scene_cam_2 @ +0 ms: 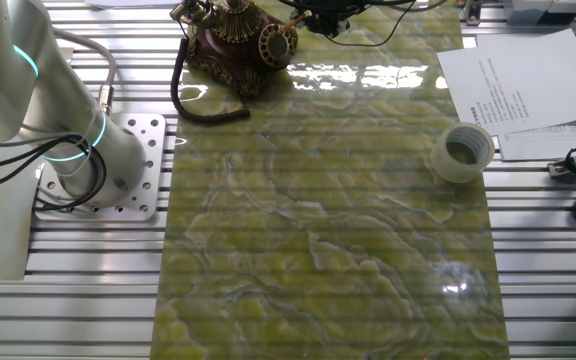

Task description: Dial a number on an old rotary phone

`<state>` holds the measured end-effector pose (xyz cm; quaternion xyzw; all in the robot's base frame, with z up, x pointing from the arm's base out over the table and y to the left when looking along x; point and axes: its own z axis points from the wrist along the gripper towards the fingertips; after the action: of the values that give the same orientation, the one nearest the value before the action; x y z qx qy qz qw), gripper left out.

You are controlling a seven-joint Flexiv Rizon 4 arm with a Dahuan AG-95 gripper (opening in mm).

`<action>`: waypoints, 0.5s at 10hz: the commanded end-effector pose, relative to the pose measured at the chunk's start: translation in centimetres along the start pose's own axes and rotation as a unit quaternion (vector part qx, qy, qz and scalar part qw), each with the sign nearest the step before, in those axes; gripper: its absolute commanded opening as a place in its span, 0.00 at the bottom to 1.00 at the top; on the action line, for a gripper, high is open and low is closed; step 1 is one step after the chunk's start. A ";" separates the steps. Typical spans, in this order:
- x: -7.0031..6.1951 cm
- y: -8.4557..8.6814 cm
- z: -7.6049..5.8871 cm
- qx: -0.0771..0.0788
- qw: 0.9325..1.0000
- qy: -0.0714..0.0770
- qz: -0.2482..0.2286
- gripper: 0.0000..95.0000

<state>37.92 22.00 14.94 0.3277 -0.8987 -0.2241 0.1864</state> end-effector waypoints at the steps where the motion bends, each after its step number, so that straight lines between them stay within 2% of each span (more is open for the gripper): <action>1: 0.0 -0.1 0.0 -0.001 1.000 -0.001 -0.001 0.00; 5: 0.0 -0.2 -0.1 -0.004 1.000 -0.002 -0.002 0.00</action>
<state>38.09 21.84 14.88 0.3289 -0.8973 -0.2293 0.1845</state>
